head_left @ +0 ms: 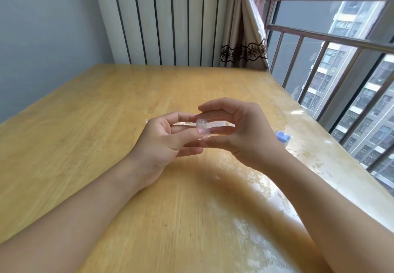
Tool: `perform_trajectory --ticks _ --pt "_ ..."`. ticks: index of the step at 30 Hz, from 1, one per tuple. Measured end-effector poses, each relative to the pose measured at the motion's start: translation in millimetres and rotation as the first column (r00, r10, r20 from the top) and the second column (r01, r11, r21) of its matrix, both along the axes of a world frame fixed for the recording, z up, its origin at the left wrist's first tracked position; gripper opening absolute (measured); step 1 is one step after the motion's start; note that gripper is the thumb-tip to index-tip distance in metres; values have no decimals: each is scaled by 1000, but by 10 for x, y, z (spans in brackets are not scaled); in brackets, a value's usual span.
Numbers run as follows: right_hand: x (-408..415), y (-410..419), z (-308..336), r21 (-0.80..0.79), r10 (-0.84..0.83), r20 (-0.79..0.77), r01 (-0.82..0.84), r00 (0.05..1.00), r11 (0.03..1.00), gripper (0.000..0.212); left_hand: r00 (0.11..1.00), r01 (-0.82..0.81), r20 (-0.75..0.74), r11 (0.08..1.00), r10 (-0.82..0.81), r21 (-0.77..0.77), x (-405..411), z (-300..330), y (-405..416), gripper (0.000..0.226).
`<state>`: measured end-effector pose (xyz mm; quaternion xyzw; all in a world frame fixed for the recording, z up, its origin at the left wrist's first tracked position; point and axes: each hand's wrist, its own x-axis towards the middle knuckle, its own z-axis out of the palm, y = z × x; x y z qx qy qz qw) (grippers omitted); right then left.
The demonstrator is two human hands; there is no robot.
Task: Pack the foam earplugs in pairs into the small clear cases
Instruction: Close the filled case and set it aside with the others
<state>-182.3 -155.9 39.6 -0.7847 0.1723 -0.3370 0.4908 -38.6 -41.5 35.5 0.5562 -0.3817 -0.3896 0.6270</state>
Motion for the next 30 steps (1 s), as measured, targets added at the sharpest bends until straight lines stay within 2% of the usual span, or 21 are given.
perform_trajectory --ticks 2,4,7,13,17,21,23,26,30 --pt "-11 9 23 50 29 10 -29 1000 998 51 1000 4 -14 1000 -4 -18 17 -13 1 28" --pt "-27 -6 39 185 67 28 -71 997 980 40 1000 -8 13 999 8 -37 31 -26 -5 28" --pt "-10 2 30 304 24 27 -32 999 952 26 995 -51 89 997 55 -51 7 -69 -29 31" --pt "22 -4 -17 378 -55 22 43 998 925 24 980 -85 175 996 89 -32 -4 -134 -66 34" --pt "25 27 -50 342 -56 -29 62 998 938 29 988 -117 94 992 122 -50 -7 -140 -68 6" --pt "-26 -49 36 417 -11 -15 16 1000 909 27 995 -83 56 996 84 -23 22 -81 -59 15" --pt "-59 -131 63 461 -28 -42 44 999 887 27 998 -51 49 998 50 19 1 -67 -77 18" --pt "-127 -220 64 414 -30 -147 89 989 906 26 972 -11 235 994 -16 113 -48 -127 -87 17" --pt "-235 -347 64 288 6 -320 91 947 953 27 862 -24 500 978 -86 209 -78 -180 -44 25"
